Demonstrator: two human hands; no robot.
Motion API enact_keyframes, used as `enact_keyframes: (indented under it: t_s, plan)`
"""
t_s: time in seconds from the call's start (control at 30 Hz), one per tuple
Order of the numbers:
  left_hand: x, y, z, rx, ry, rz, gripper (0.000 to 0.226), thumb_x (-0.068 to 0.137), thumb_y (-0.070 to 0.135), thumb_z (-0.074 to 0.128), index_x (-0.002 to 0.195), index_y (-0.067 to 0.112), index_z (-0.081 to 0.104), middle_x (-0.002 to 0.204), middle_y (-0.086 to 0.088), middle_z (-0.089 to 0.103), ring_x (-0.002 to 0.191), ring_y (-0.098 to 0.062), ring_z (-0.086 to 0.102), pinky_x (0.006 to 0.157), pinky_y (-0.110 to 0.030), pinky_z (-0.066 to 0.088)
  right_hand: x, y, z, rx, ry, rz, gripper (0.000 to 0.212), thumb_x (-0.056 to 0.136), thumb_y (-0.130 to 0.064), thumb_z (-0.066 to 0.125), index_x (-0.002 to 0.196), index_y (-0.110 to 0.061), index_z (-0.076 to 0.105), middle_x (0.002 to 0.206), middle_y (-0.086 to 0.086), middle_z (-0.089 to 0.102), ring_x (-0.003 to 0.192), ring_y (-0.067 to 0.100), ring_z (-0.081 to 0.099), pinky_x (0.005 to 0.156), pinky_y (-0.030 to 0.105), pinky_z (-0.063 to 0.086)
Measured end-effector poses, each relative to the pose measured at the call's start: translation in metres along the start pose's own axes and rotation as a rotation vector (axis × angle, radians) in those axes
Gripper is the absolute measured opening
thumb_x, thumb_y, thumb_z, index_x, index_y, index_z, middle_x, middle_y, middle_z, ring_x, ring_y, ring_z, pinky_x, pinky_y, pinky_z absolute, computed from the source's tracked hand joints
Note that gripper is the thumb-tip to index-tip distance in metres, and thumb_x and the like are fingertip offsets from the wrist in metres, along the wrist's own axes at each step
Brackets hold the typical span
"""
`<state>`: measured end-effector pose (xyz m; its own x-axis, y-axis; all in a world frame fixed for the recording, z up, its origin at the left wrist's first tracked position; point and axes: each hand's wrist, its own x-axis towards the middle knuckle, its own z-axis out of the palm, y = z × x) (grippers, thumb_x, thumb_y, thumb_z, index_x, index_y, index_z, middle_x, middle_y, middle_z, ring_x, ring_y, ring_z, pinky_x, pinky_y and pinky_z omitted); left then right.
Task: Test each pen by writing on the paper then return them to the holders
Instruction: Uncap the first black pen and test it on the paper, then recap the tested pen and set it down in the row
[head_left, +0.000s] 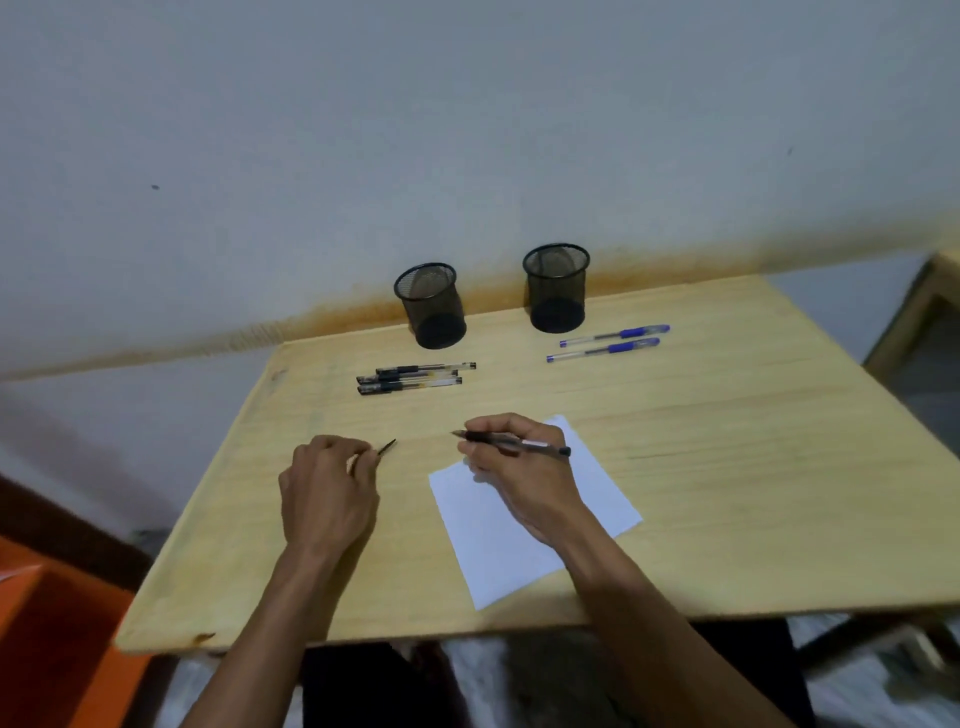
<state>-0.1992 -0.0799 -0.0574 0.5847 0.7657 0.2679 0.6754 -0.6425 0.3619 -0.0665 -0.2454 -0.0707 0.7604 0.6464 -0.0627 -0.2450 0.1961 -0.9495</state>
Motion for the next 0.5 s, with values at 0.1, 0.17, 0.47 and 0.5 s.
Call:
enact_keyframes:
  t_s: [0.1, 0.17, 0.47, 0.5]
  plan:
    - [-0.006, 0.013, -0.009, -0.217, 0.041, 0.007, 0.014, 0.094, 0.020, 0.058, 0.099, 0.017, 0.072, 0.090, -0.002, 0.072, 0.086, -0.026, 0.064, 0.076, -0.035, 0.047, -0.001, -0.007, 0.003, 0.027, 0.048, 0.003, 0.016, 0.086, -0.005, 0.076, 0.100, -0.013, 0.072, 0.086, 0.012, 0.079, 0.073, 0.023, 0.073, 0.073, 0.042, 0.058]
    - [-0.013, 0.025, -0.017, -0.374, 0.065, -0.019, 0.014, 0.094, 0.019, 0.060, 0.102, 0.018, 0.072, 0.086, 0.003, 0.073, 0.082, -0.018, 0.066, 0.075, -0.031, 0.047, -0.002, -0.016, 0.006, 0.075, 0.081, -0.008, 0.019, 0.085, -0.005, 0.078, 0.099, -0.012, 0.067, 0.085, 0.012, 0.079, 0.079, 0.026, 0.076, 0.073, 0.042, 0.057]
    - [-0.025, 0.050, -0.038, -0.665, 0.083, 0.201, 0.015, 0.093, 0.012, 0.065, 0.098, 0.022, 0.075, 0.099, 0.013, 0.068, 0.094, 0.000, 0.064, 0.069, -0.010, 0.045, -0.023, -0.063, 0.011, -0.292, 0.037, -0.282, 0.007, 0.091, -0.022, 0.073, 0.097, -0.025, 0.075, 0.091, -0.011, 0.077, 0.095, 0.004, 0.071, 0.074, 0.026, 0.061]
    - [-0.027, 0.052, -0.039, -0.673, 0.089, 0.232, 0.015, 0.093, 0.012, 0.064, 0.098, 0.021, 0.075, 0.100, 0.012, 0.067, 0.096, -0.001, 0.063, 0.070, -0.009, 0.044, -0.026, -0.067, 0.010, -0.345, 0.036, -0.309, 0.006, 0.090, -0.024, 0.074, 0.094, -0.029, 0.074, 0.091, -0.014, 0.076, 0.095, 0.000, 0.069, 0.074, 0.022, 0.060]
